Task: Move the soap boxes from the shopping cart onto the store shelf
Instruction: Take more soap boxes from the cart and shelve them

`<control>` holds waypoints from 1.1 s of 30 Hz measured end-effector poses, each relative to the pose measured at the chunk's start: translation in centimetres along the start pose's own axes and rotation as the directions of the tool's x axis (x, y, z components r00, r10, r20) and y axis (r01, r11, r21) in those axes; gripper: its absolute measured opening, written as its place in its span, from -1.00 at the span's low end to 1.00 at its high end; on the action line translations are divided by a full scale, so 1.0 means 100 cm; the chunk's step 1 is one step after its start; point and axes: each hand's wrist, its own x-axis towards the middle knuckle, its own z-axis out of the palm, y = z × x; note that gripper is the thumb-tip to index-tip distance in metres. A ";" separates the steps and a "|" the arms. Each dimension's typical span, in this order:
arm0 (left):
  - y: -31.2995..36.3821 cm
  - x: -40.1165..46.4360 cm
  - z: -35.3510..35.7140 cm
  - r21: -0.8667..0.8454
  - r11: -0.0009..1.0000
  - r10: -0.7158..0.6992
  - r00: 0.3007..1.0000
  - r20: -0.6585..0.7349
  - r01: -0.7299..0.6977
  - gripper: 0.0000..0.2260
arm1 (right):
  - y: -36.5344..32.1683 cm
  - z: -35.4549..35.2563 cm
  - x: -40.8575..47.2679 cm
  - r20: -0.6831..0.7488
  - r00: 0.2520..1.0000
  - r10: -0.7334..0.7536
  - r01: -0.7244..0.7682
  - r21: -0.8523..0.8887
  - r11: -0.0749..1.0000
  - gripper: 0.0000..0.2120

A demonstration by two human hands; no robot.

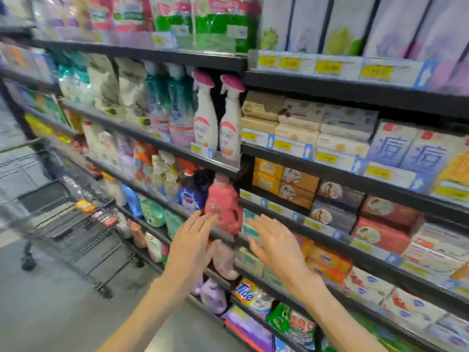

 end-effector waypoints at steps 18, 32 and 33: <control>-0.322 -0.226 -0.161 0.378 0.741 -0.550 0.825 -0.131 0.555 -0.37 | -0.374 0.163 0.165 0.152 0.795 -0.587 0.541 0.257 0.800 -0.42; -0.586 -0.228 -0.216 0.403 0.660 -0.640 0.756 -0.139 0.633 -0.38 | -0.600 0.305 0.320 0.199 0.725 -0.660 0.578 0.345 0.739 -0.39; -0.606 -0.224 -0.215 0.402 0.656 -0.648 0.750 -0.134 0.638 -0.38 | -0.612 0.319 0.334 0.207 0.718 -0.665 0.579 0.352 0.735 -0.40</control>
